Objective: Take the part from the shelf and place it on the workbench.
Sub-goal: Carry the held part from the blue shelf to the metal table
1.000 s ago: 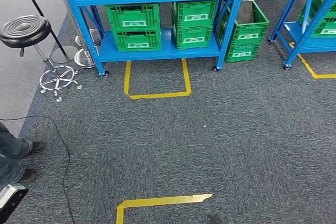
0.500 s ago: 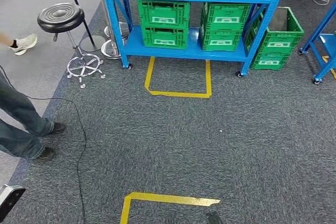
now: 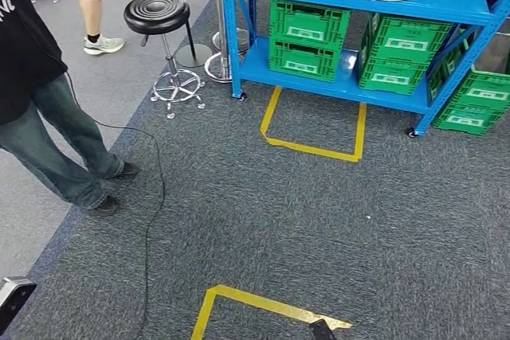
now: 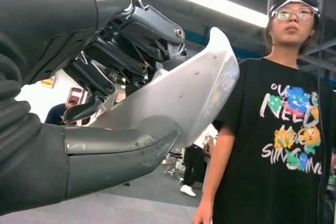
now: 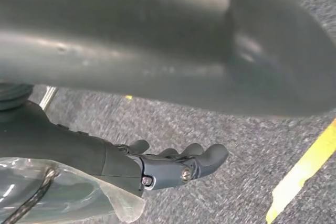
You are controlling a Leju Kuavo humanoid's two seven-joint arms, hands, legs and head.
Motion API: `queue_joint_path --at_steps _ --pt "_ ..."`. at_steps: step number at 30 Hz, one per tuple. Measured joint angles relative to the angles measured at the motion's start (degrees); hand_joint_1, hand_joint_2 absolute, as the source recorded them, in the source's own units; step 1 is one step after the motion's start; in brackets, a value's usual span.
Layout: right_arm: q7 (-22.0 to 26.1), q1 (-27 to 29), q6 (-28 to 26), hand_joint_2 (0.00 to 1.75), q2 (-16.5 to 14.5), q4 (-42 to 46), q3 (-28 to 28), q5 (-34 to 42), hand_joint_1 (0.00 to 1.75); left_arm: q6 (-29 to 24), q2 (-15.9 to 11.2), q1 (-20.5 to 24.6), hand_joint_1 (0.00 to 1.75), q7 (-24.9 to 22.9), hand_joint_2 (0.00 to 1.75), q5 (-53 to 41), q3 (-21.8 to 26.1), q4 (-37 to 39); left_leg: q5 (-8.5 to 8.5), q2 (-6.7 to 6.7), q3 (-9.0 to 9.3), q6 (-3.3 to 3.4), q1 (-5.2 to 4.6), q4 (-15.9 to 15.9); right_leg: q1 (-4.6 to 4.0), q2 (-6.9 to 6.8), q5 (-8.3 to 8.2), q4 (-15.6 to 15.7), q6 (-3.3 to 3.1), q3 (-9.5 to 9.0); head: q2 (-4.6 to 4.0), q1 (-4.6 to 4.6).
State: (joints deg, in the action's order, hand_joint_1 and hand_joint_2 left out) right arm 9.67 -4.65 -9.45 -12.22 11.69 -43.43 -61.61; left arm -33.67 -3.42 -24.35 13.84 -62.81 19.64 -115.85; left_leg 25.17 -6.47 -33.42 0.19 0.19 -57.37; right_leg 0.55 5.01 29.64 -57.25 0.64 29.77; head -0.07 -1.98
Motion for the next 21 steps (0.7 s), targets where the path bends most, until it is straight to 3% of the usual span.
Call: queue_joint_path --at_steps 1,2,4,6,8,9,10,12,14,15,16,17,19,21 --pt "0.0 0.0 0.0 0.0 0.0 0.0 0.0 0.0 0.0 0.0 0.0 0.0 1.75 0.1 1.75 0.0 0.1 0.0 -0.19 -0.72 -0.23 -0.38 0.12 0.0 -0.02 -0.71 -0.11 0.0 -0.23 -0.08 0.0 -0.01" --pt "0.0 0.0 0.0 0.0 -0.1 0.0 0.0 0.0 0.0 0.0 0.0 -0.2 1.75 0.1 1.75 0.1 0.1 0.0 -0.05 -0.58 -0.49 -0.71 0.11 -0.2 0.06 -1.46 -0.25 0.1 -0.55 -0.15 0.0 0.03" --pt "0.0 -0.1 0.0 0.0 -0.2 0.0 0.1 0.1 0.0 0.1 0.0 0.0 1.75 0.2 1.75 0.2 0.3 0.0 2.07 1.87 -1.97 -1.32 0.0 -3.5 0.31 -3.15 -0.48 0.5 -1.18 -0.27 0.0 0.49" --pt "0.1 0.0 -0.1 0.0 -0.2 0.0 0.1 0.1 0.0 0.1 0.0 0.3 1.75 0.2 1.75 0.3 0.3 0.0 5.97 5.0 -5.17 -1.94 0.19 -10.9 0.22 -4.92 -0.39 0.5 -1.51 -0.3 0.0 0.91" --pt "0.0 0.2 -0.2 0.0 -0.2 0.0 0.1 0.1 0.0 0.2 0.0 0.3 1.75 0.2 1.75 0.3 0.3 0.1 7.81 5.94 -7.45 -2.4 0.56 -16.3 0.12 -6.68 -0.25 0.5 -1.57 -0.32 0.0 0.93" --pt "0.0 0.2 -0.2 0.0 -0.2 0.0 0.0 0.2 0.0 0.2 0.1 0.2 1.75 0.2 1.75 0.3 0.3 0.2 7.13 6.16 -7.13 -2.52 0.71 -16.1 0.1 -7.51 -0.16 0.5 -1.52 -0.38 0.0 0.95" --pt "0.1 0.2 -0.2 0.0 -0.2 0.0 0.0 0.2 0.0 0.2 0.1 0.2 1.75 0.2 1.75 0.3 0.3 0.2 5.5 6.5 -5.65 -2.54 0.8 -13.5 0.1 -8.25 -0.04 0.5 -1.42 -0.53 0.0 0.94" --pt "0.2 0.1 -0.2 0.0 -0.2 0.0 0.0 0.2 0.0 0.1 0.1 0.3 1.75 0.2 1.75 0.3 0.3 0.3 2.15 8.8 -1.2 -2.22 0.57 -5.4 -0.05 -9.55 0.31 0.4 -1.03 -0.93 0.0 0.96" --pt "0.2 0.0 -0.2 0.0 -0.2 0.0 0.0 0.2 0.0 0.0 0.1 0.5 1.75 0.2 1.75 0.3 0.2 0.3 1.17 10.76 1.12 -1.43 0.06 -0.7 -0.38 -10.7 0.66 0.4 -0.46 -1.21 0.0 0.93" --pt "0.2 0.0 -0.3 0.0 -0.2 0.0 0.0 0.3 0.0 -0.1 0.1 0.6 1.75 0.2 1.75 0.2 0.1 0.4 1.43 10.91 1.15 -1.01 -0.19 -0.3 -0.51 -11.31 0.77 0.4 -0.19 -1.31 0.0 0.92" --pt "0.3 -0.1 -0.4 0.0 -0.2 0.1 0.0 0.4 0.0 -0.1 0.1 0.7 1.75 0.2 1.75 0.2 0.0 0.4 1.34 10.14 1.0 -0.6 -0.21 -0.2 -0.54 -11.96 0.86 0.5 0.1 -1.51 0.0 0.9" --pt "0.3 -0.2 -0.4 0.0 -0.2 0.1 0.0 0.4 0.0 -0.2 0.1 0.6 1.75 0.2 1.75 0.2 0.0 0.4 1.23 9.51 1.01 -0.26 -0.11 0.0 -0.47 -11.92 1.13 0.5 0.43 -1.6 0.0 0.9" --pt "0.3 -0.3 -0.4 0.0 -0.2 0.1 0.1 0.5 0.0 -0.3 0.1 0.8 1.75 0.2 1.75 0.2 -0.1 0.5 0.92 8.2 1.12 0.5 0.18 0.5 -0.3 -9.28 3.09 -2.1 0.93 -0.53 0.0 0.69" --pt "0.3 -0.1 -0.4 0.0 -0.2 0.1 0.1 0.5 0.0 -0.3 0.1 1.2 1.75 0.2 1.75 0.2 -0.2 0.6 0.77 6.9 1.02 1.01 0.33 0.6 -0.19 -5.91 6.71 -9.4 1.01 3.1 0.0 0.47"
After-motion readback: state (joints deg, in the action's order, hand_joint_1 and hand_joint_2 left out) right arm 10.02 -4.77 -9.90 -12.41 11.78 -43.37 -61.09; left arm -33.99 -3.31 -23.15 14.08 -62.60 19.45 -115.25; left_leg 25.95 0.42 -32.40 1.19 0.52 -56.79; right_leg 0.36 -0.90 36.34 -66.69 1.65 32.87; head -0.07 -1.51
